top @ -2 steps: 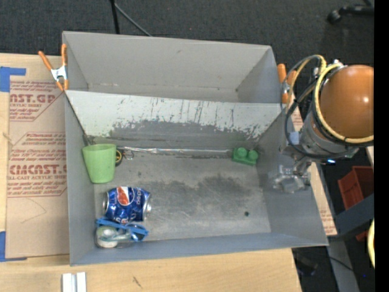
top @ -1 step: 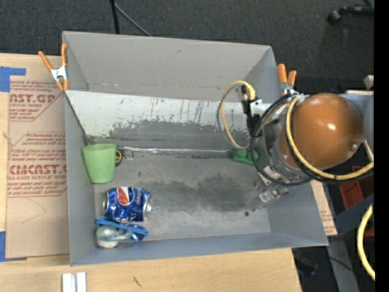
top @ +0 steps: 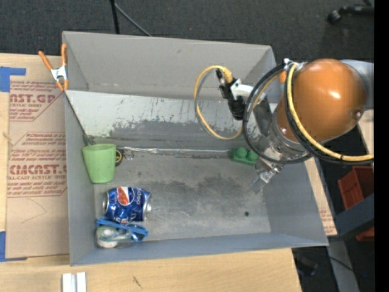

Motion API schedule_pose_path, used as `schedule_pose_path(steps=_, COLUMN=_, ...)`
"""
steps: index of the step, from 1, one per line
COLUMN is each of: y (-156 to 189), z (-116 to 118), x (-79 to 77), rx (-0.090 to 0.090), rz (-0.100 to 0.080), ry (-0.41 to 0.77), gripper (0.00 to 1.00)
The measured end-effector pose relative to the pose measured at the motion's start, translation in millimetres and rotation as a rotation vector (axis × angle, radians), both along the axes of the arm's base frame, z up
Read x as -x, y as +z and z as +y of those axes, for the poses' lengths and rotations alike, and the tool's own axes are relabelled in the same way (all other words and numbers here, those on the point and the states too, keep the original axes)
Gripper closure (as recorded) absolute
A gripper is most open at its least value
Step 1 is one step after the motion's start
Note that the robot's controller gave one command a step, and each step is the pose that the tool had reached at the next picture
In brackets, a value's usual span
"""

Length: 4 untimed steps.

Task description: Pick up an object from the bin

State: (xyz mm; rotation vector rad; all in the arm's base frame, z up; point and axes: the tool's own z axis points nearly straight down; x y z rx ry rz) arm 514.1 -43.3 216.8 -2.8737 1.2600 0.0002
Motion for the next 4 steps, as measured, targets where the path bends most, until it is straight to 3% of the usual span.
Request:
schedule_pose_path(steps=1, y=-65, z=-2, x=-64.3, rx=-0.002, rz=0.005, ry=0.130, gripper=1.00)
schedule_pose_path(steps=2, y=-88, z=17, x=-52.7, rx=-0.001, rz=0.004, ry=0.193, gripper=1.00)
schedule_pose_path(steps=3, y=32, z=33, x=-7.4, rx=0.002, rz=-0.003, ry=0.248, gripper=1.00)
schedule_pose_path(steps=4, y=-37, z=52, x=-52.2, rx=-0.002, rz=0.005, ry=0.547, gripper=1.00)
